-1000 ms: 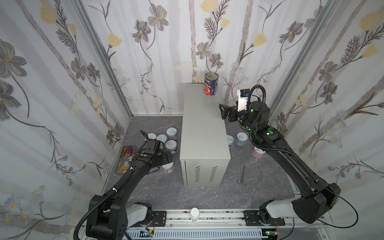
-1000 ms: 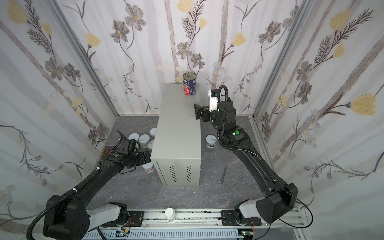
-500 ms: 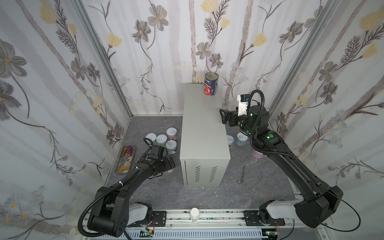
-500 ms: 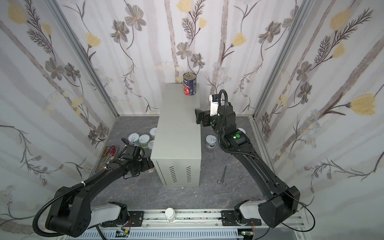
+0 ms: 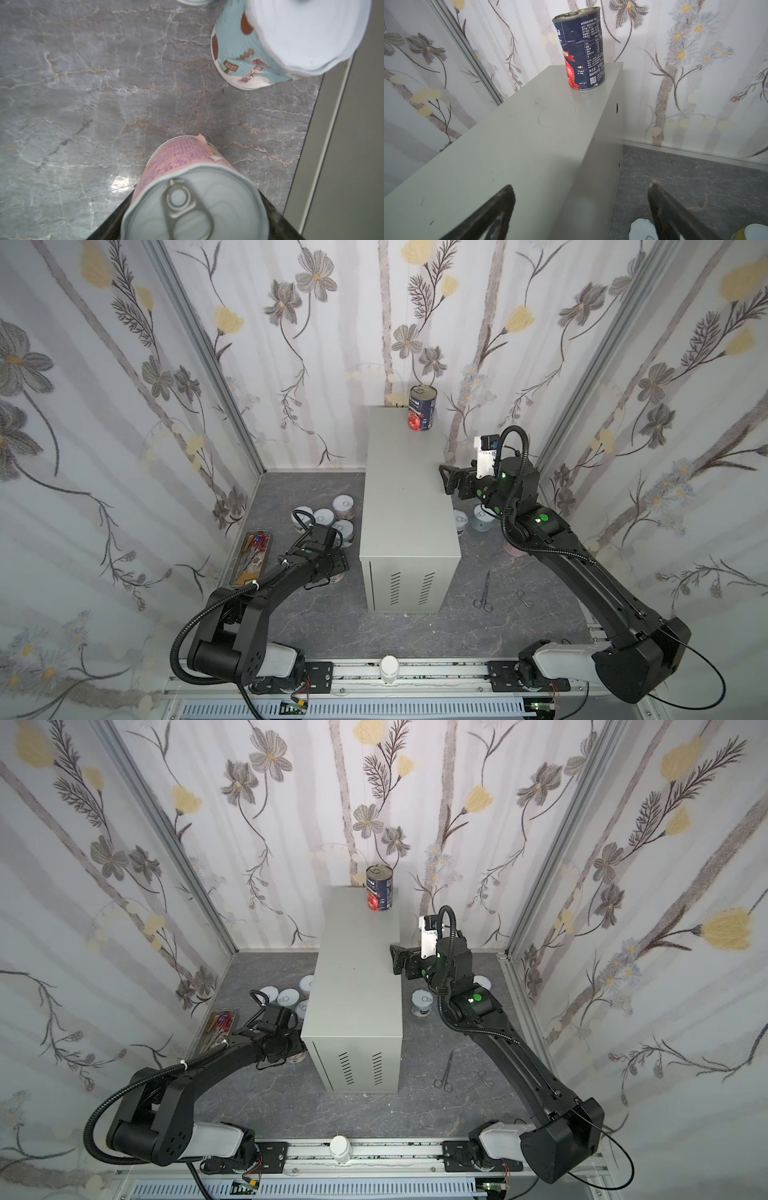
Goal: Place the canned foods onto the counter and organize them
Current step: 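Grasp the pink can with the left gripper while the right gripper lowers toward cans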
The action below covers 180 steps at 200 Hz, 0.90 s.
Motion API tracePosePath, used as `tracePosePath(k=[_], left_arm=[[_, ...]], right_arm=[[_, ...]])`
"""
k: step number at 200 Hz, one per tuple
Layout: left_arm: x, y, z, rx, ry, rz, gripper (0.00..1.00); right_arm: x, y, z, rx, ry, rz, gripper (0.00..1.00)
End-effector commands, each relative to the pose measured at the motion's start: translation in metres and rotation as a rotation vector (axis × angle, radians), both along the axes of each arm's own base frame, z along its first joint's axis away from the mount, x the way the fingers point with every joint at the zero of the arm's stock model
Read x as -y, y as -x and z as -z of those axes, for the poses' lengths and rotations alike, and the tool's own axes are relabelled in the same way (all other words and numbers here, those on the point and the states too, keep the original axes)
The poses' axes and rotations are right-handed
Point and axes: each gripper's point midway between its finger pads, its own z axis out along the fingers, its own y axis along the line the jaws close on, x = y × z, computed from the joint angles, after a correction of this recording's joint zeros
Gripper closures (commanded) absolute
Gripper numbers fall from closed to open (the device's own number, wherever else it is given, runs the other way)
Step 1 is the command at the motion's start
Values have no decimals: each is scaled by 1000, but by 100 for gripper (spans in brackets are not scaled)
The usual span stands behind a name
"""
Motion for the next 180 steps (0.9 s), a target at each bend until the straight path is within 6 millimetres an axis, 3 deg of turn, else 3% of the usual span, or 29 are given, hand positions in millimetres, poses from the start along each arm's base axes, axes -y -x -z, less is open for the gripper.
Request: tracePosePath(k=[1,72,120,149,180], left_arm=[[-5,10,8,-52,-44,11,32],[4,27,15,-36,-54,18,25],[-5,30,23,-24,-94,-15,37],[-9,25,3,-5,-135,5,50],[-10,15,-37,19,-173,49,55]], right_arm=[[2,2,-5,21,16,4,0],[6,4,2,36,55,13,0],[14,9,8,40,49,37,0],[17,13,6,49,43,47,0],[17,17,0,61,33,32,0]])
